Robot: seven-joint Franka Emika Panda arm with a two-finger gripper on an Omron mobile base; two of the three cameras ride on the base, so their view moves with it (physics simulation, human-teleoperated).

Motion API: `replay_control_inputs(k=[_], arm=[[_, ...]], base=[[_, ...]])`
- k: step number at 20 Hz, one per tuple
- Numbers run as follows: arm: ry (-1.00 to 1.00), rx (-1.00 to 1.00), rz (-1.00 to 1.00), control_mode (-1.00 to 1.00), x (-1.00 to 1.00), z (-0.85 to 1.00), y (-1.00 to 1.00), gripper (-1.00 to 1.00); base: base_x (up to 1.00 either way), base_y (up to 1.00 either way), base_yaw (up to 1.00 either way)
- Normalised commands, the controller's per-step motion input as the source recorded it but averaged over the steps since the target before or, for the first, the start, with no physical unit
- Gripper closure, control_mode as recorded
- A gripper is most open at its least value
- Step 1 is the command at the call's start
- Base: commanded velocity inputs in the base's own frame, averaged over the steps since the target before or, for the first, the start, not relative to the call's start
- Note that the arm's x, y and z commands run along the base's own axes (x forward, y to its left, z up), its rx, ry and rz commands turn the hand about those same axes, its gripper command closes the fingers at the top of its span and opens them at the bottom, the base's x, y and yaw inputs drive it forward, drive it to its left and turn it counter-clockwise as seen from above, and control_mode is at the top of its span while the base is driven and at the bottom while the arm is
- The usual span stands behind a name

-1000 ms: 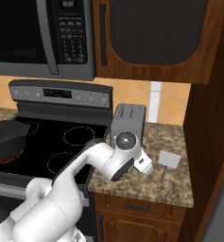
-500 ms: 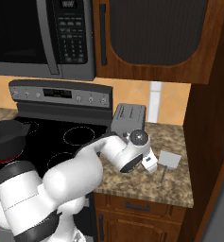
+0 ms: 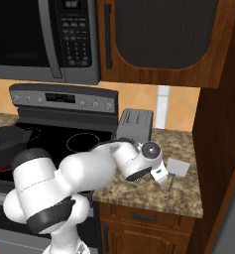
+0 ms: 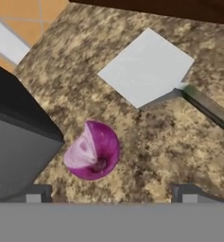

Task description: Put the lime and onion in the pot. Retrieve the spatula and lightly stir the vegetables in the pot.

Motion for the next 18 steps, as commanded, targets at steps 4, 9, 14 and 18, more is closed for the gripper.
replay_control_inputs(k=[4,9,14,18], arm=[[-0.01,0.00,0.00,-1.00,0.23,-0.11,0.00,-1.00],[0.00,0.00,0.00,-1.00,0.29,-0.11,0.00,-1.00],[0.00,0.03,0.00,-1.00,0.25,-0.21,-0.01,-1.00],[0.00,0.05,0.00,-1.00,0.08,-0.31,-0.13,-1.00]], base=[[0.00,0.00,0.00],[0.00,0.00,0.00],[0.00,0.00,0.00],[0.00,0.00,0.00]])
